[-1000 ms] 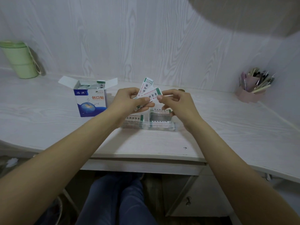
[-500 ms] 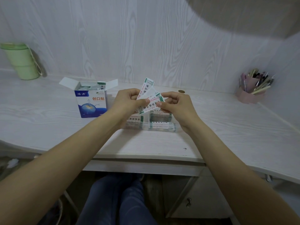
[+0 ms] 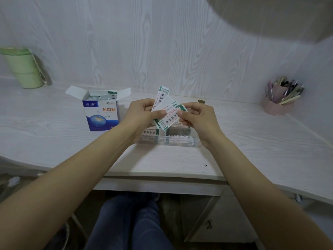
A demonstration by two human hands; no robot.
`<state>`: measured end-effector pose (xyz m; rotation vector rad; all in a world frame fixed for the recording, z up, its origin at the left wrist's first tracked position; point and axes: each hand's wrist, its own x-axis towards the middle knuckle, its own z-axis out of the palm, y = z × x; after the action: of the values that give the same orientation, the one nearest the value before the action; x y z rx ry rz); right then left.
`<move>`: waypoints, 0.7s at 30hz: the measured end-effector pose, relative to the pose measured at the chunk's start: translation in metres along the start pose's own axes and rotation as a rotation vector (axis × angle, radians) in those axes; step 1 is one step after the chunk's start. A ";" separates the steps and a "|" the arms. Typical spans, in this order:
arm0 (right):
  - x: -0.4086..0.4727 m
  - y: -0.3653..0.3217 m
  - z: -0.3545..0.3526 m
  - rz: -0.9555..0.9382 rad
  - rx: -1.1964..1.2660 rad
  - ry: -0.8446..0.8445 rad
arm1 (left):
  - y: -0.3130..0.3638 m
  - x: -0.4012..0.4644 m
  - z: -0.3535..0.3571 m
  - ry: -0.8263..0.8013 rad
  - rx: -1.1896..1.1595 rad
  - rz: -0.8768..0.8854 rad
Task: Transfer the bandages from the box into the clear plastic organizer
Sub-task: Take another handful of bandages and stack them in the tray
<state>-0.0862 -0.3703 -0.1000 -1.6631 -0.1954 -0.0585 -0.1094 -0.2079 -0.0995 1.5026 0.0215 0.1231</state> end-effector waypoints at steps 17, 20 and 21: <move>-0.003 -0.005 0.000 0.050 0.028 0.006 | 0.001 -0.002 -0.001 0.031 0.021 -0.029; -0.005 -0.006 -0.002 0.048 0.026 -0.007 | 0.000 -0.002 -0.001 0.038 0.031 -0.051; -0.005 -0.005 -0.003 0.043 0.021 -0.011 | 0.000 -0.002 -0.001 0.041 0.026 -0.058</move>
<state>-0.0916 -0.3735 -0.0956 -1.6463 -0.1684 -0.0148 -0.1114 -0.2074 -0.0994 1.5237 0.0994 0.1074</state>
